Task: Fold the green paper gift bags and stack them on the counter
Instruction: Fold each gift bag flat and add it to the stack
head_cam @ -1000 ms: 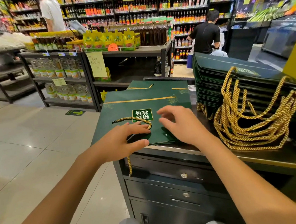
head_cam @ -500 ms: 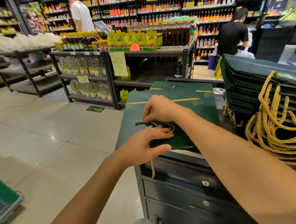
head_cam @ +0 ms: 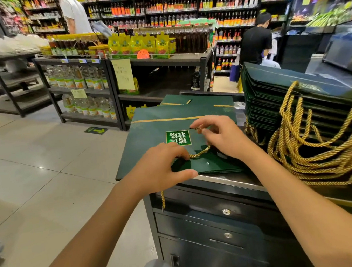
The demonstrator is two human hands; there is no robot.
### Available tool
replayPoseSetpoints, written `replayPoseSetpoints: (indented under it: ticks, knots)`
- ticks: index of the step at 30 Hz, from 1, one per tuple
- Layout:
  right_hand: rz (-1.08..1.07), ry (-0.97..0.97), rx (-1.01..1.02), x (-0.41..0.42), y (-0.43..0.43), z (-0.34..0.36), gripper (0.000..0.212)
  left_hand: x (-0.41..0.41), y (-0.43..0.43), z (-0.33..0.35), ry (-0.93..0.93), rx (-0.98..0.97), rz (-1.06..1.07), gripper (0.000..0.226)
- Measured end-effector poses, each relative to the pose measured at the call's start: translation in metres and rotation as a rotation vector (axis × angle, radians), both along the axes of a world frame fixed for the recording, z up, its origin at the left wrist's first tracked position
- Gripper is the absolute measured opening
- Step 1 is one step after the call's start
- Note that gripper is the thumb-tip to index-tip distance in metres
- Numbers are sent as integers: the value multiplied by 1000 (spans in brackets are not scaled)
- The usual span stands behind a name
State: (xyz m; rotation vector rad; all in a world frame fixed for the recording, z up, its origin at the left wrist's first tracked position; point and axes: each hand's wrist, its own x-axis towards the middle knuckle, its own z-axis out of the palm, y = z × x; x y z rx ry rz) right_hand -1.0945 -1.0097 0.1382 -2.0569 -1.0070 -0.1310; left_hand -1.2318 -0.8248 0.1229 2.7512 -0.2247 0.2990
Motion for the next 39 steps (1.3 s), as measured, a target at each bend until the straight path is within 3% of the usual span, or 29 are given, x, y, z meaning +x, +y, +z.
replayPoseSetpoints:
  ticks: [5, 9, 13, 18, 23, 29, 39]
  knots:
    - [-55, 24, 105, -11, -29, -12, 43, 10, -13, -4, -67, 155, 43, 77]
    - [-110, 164, 222, -15, -34, -25, 41, 10, -11, -2, 1, 29, 65, 87]
    - [-103, 198, 225, -19, -34, -21, 44, 7, -11, 5, 37, -47, 72, 76]
    - [-89, 118, 259, -15, -35, -26, 21, 5, -13, 6, -15, -81, 72, 66]
    - [-46, 32, 276, -16, -36, -26, 12, 1, -18, 2, -58, -130, 120, 67]
    - [7, 164, 289, -26, -37, -23, 10, 0, -21, -1, -70, -153, 171, 66]
    - [76, 176, 291, -26, -38, -22, 9, 3, -23, 5, -77, 30, 181, 71]
